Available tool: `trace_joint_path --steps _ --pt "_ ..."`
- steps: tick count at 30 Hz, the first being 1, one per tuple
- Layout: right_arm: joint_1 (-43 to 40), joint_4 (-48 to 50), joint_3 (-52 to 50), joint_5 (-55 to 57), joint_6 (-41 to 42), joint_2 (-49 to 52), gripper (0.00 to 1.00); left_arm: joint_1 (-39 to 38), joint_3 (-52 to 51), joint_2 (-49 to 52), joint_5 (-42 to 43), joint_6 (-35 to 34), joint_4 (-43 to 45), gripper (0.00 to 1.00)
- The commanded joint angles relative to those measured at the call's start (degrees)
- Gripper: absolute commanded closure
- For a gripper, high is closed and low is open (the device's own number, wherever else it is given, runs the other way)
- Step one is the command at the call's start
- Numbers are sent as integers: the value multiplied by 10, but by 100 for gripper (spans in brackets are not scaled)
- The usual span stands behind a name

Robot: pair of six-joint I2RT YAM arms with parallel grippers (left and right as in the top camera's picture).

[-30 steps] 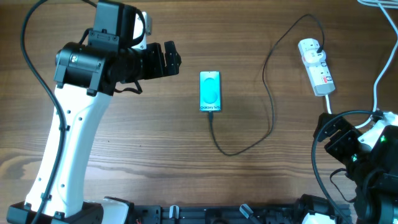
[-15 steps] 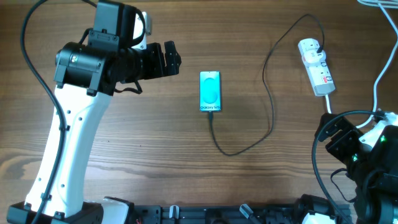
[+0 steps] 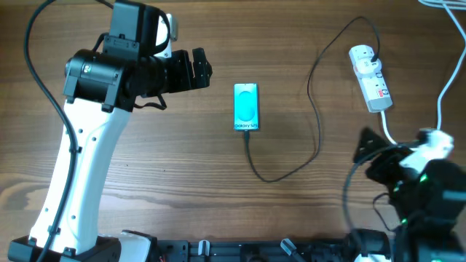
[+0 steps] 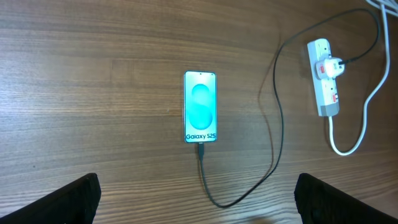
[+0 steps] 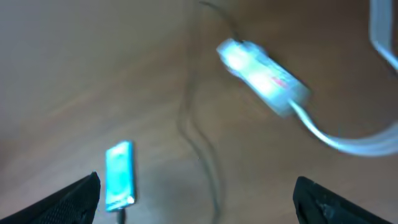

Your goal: Plug charger to phone and switch on socket

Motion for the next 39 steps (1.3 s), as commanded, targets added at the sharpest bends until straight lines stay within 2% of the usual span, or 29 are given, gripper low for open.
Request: trace_joint_path --steps 1,7,12,17,29,33,39 --pt "56 74 -80 -38 -64 -69 0 3 0 -6 -5 3 0 0" --pt "78 149 -179 -38 -61 -152 0 3 0 -6 -5 3 0 0" --pt "98 213 -236 -38 -94 -206 0 3 0 -6 -5 3 0 0" --pt "99 255 -278 -38 -93 -244 0 3 0 -6 -5 3 0 0" --pt "99 414 -367 -53 -112 -265 0 3 0 -6 -5 3 0 0" --pt "99 461 -391 -53 -152 -265 0 3 0 -6 -5 3 0 0" --pt "99 489 -412 -33 -169 -265 0 3 0 -6 -5 3 0 0"
